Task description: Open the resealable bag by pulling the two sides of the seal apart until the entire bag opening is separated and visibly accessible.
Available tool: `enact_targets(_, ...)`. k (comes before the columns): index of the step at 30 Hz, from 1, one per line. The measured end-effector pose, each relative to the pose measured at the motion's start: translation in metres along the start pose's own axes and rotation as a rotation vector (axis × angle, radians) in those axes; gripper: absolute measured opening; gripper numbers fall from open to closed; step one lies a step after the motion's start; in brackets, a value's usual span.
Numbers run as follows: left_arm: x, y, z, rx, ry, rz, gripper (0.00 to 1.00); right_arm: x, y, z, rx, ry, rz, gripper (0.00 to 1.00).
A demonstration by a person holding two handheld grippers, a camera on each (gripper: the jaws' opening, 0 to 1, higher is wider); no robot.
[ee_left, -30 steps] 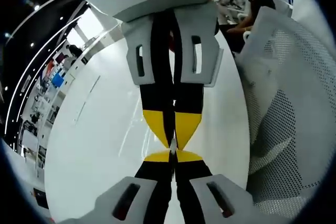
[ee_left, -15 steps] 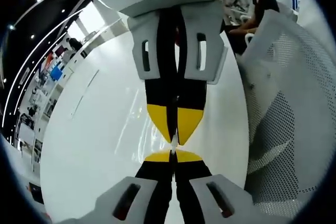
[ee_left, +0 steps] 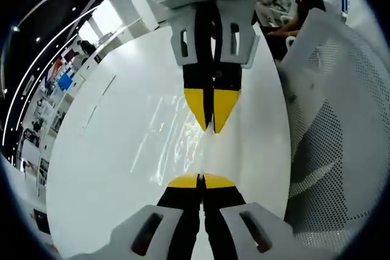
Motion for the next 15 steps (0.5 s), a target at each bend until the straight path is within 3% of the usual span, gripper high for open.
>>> enact_targets(4, -0.0004, -0.0017, -0.0017, 0.000, -0.003, -0.006, 0.00, 0.0003, 0.0021, -0.0002, -0.033, 0.000, 0.003, 0.00)
enact_targets(6, -0.0002, -0.0012, -0.0022, -0.013, -0.003, -0.015, 0.00, -0.0008, 0.0004, 0.0035, 0.062, 0.024, 0.024, 0.00)
enact_targets(7, -0.0002, -0.0007, -0.0024, -0.013, -0.003, -0.015, 0.00, -0.0014, 0.0016, 0.0011, 0.067, 0.015, 0.029, 0.00)
enact_targets(13, 0.0014, 0.0038, -0.0031, -0.004, -0.004, -0.019, 0.00, -0.0056, -0.0048, -0.0018, 0.018, 0.027, 0.089, 0.04)
enact_targets(15, 0.0016, 0.0045, -0.0028, -0.008, -0.004, -0.020, 0.00, -0.0068, -0.0056, -0.0009, 0.023, 0.031, 0.085, 0.02)
Point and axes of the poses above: the point that each gripper's makers call its tool centre point, and the gripper's own axes: x roughly backward along the fingers, z roughly to its right, y roughly out of its underside, the point moved 6 cm from there along x, roughly backward along the fingers, and after that the axes turned 12 degrees about z, right-handed, at the moved point
